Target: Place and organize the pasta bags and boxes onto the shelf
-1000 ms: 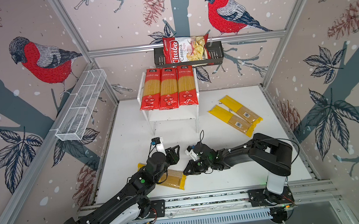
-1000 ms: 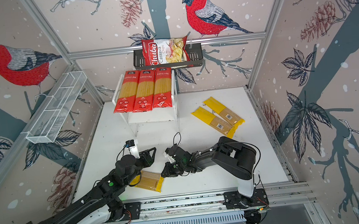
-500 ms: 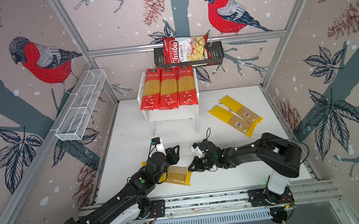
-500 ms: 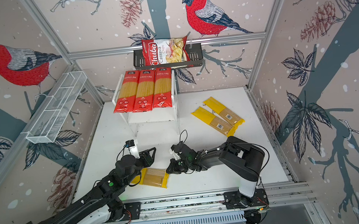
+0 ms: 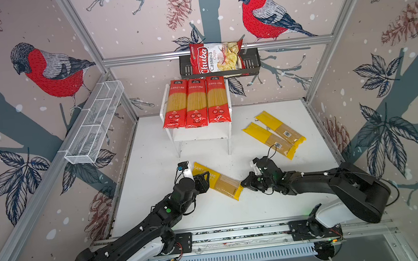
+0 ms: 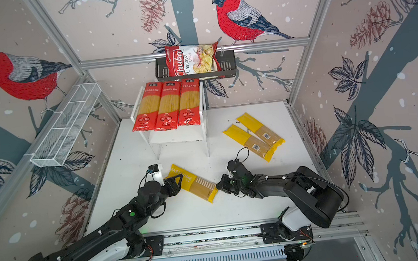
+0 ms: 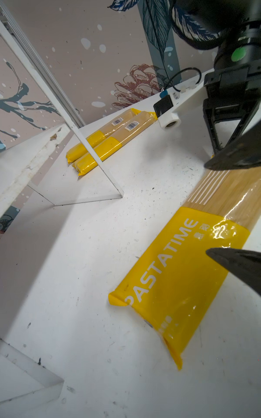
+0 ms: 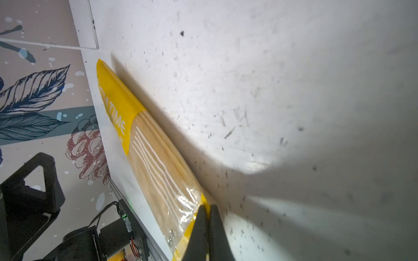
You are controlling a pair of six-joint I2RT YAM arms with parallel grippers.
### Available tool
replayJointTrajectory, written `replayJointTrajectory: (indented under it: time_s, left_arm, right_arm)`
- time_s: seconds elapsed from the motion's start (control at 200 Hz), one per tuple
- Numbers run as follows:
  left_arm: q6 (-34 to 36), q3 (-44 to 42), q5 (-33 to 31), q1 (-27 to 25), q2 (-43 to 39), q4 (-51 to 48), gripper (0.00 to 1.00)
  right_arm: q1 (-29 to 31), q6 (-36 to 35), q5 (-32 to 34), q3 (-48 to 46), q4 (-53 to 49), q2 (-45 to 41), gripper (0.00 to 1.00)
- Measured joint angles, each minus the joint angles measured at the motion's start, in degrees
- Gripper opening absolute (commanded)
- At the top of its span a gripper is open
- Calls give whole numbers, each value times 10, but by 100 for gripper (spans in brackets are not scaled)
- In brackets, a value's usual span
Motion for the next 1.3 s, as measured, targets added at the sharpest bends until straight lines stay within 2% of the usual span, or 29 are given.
replayJointTrajectory:
  time_s: [0.11,0.175,0.255,0.44,0.53,0.73,0.911,1.296]
  left_arm:
    - [-5,-5,0,0,7,5,55]
    - [-11,-12,-1,0,7,7,56]
    - [-15,-22,2,6,7,7,55]
    - [-29,-25,23,30,18,-5,54]
    - [-36,-33,26,31,13,-12,53]
    - [-58,-65,40,31,6,-17,52]
    - [-69,-81,49,31,44,11,50]
    - [-57,-52,87,40,180,116,45]
  right_arm:
    - [56,12,0,22,-21,0,17]
    - [76,10,-4,41,-27,2,19]
    - [77,3,-4,54,-30,2,22]
    - [64,-25,14,68,-54,3,36]
    - [73,-37,14,80,-42,25,40]
    - [81,-38,12,104,-11,91,41]
    - [89,-37,-6,118,19,129,38]
    - [109,-32,-37,96,33,112,35]
